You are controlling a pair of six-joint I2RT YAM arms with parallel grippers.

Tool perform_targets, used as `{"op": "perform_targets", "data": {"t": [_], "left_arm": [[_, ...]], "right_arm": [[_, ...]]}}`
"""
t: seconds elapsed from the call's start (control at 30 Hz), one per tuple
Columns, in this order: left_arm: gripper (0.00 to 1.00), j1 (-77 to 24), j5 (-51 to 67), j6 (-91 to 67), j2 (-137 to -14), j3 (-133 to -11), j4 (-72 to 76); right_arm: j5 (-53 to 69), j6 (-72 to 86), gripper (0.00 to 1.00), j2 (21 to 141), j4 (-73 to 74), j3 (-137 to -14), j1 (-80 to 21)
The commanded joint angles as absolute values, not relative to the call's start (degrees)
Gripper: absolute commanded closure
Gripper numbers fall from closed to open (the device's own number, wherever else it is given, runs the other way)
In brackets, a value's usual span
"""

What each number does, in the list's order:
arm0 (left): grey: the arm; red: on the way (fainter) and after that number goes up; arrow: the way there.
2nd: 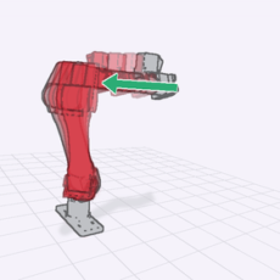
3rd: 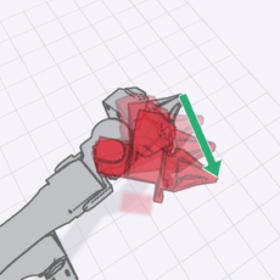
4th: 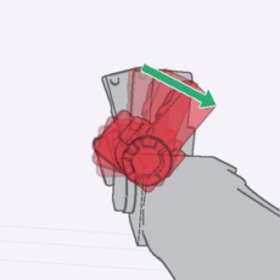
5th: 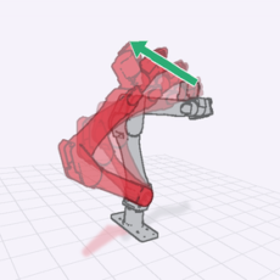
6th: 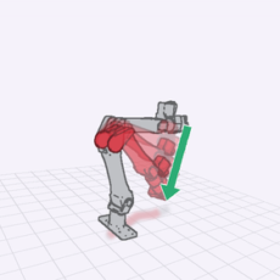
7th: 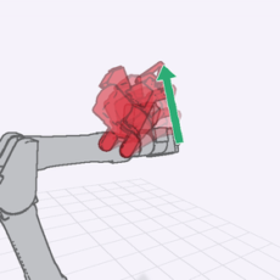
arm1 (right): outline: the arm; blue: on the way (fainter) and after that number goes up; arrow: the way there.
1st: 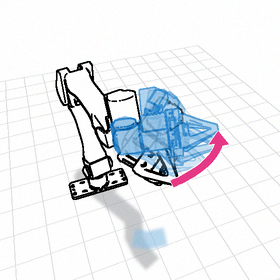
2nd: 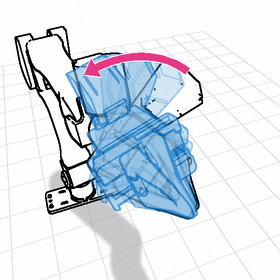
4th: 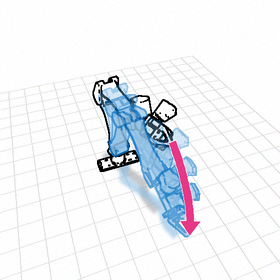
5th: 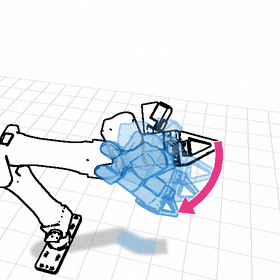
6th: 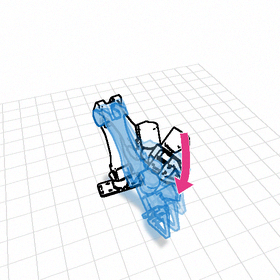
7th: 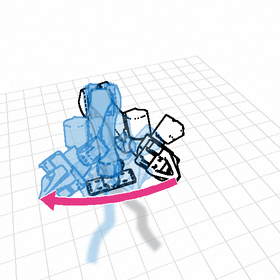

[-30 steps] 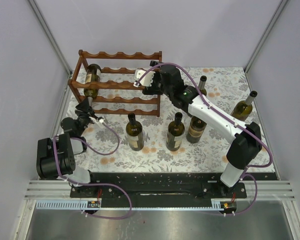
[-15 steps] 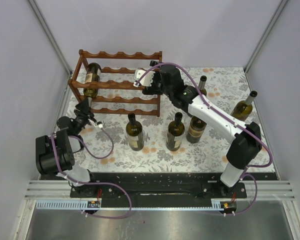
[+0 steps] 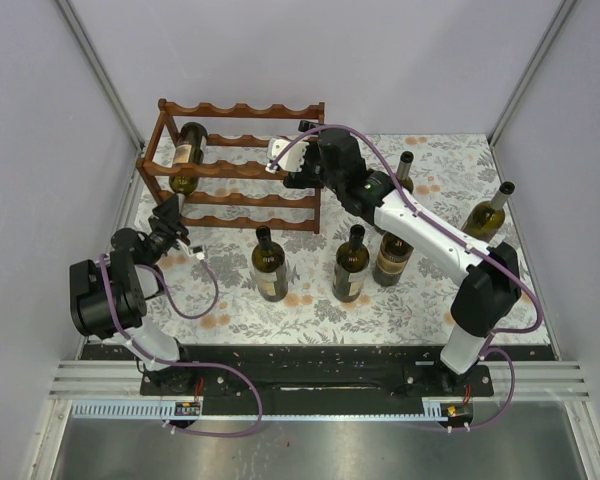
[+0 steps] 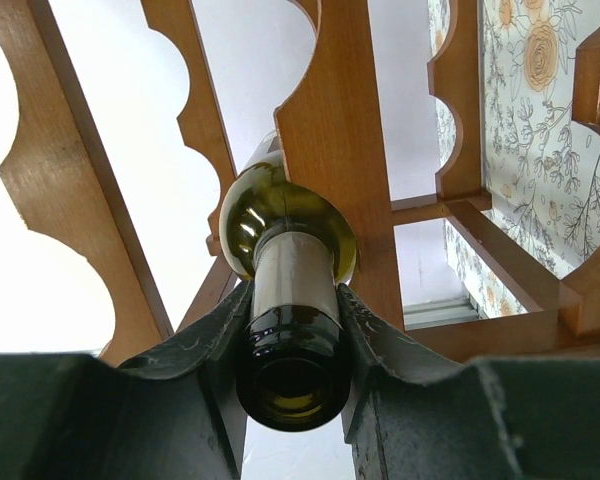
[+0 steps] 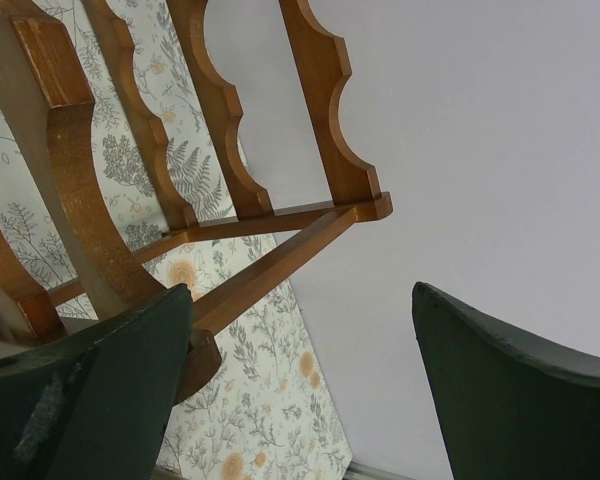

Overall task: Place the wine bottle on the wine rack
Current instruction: Place the wine bottle in the wine rack.

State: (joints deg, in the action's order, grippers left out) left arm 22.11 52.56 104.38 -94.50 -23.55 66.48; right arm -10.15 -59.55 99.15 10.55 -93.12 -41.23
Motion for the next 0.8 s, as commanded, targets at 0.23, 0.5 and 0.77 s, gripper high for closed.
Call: {"op": "perform_targets", "data": {"t": [0.23,0.5,0.77], "left_arm": [[1.0,23.3,58.2,109.3,-96.8,-23.6,42.3],[1.0,23.3,56.5,105.8,-96.6,-24.9,44.0],[1.0,23.2,55.1,98.4,-100.0,-23.5,58.8]], "right_arm": [[-12.8,-59.4,0.0,101.7,16.1,-93.7,-40.5],[-12.7,-59.4,0.0,101.8,16.0,-93.7,-40.6],[-12.7,-59.2,0.01,101.7,16.3,-93.6,-40.6]]}}
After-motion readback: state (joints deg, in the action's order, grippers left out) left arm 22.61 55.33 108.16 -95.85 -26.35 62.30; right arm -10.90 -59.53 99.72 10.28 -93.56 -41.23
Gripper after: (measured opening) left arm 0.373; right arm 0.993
